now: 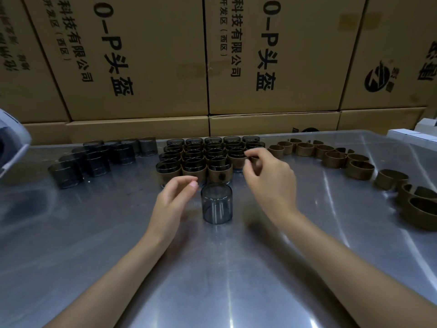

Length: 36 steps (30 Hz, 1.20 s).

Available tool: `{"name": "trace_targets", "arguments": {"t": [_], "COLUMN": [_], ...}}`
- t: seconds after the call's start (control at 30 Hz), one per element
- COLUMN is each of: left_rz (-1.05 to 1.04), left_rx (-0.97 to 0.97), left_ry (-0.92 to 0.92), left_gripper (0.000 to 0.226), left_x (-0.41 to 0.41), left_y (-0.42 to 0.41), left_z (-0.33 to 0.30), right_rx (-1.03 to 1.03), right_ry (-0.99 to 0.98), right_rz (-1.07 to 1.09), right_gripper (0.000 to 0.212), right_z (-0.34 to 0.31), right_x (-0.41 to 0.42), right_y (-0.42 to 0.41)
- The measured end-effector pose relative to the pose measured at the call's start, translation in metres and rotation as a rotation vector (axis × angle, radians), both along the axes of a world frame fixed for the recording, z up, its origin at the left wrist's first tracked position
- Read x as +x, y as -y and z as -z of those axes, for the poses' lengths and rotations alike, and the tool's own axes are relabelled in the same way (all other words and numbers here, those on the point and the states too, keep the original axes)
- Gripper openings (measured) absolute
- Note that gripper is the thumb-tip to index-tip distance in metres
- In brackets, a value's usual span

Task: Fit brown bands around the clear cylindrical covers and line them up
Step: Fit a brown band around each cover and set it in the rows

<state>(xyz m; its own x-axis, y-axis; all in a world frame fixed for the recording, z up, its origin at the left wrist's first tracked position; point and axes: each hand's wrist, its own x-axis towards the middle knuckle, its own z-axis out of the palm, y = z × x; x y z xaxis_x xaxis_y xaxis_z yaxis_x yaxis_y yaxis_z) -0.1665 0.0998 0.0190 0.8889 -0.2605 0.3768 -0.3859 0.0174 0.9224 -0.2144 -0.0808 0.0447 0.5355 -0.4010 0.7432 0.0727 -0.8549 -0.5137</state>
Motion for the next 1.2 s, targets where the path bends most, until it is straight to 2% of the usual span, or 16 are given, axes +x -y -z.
{"name": "trace_targets", "arguments": {"t": [0.1, 0.17, 0.23, 0.33, 0.43, 0.57, 0.63, 0.8, 0.93, 1.03, 1.2], "left_rz": [-0.015, 0.002, 0.045, 0.037, 0.022, 0.096, 0.128, 0.191, 0.28, 0.336, 0.39], "left_rx": [0.107, 0.215, 0.33, 0.406, 0.368, 0.239, 0.24, 0.282, 0.231, 0.177, 0.099], "left_ry": [0.232, 0.383, 0.561, 0.685, 0.608, 0.394, 0.327, 0.246, 0.144, 0.066, -0.084], "left_gripper": [0.017, 0.041, 0.055, 0.055, 0.056, 0.057, 0.057, 0.059, 0.054, 0.059, 0.045], "left_x": [-0.007, -0.011, -0.014, -0.019, -0.017, -0.011, -0.008, -0.001, 0.001, -0.001, -0.002], "left_y": [0.001, 0.002, 0.003, 0.006, 0.005, 0.003, 0.003, 0.001, 0.002, 0.004, 0.003], "left_z": [0.001, 0.001, 0.0, 0.0, 0.002, 0.003, 0.003, 0.005, 0.005, 0.003, 0.002], "right_rx": [0.037, -0.012, -0.072, -0.128, -0.093, 0.135, 0.262, 0.52, 0.572, 0.618, 0.623], "right_ry": [0.082, 0.102, 0.122, 0.173, 0.177, 0.179, 0.083, -0.198, -0.219, -0.219, -0.215], "right_rz": [-0.075, -0.127, -0.17, -0.22, -0.31, -0.314, -0.31, -0.514, -0.567, -0.553, -0.545], "right_gripper": [0.013, 0.011, 0.01, 0.012, 0.018, 0.029, 0.032, 0.027, 0.034, 0.035, 0.038], "right_z": [-0.008, -0.007, -0.003, 0.003, 0.007, 0.011, 0.018, 0.031, 0.032, 0.033, 0.036], "right_x": [-0.002, -0.007, -0.012, -0.016, -0.016, -0.009, -0.005, 0.004, 0.004, 0.005, 0.006], "right_y": [-0.034, -0.049, -0.057, -0.06, -0.059, -0.051, -0.044, -0.039, -0.042, -0.041, -0.041]}}
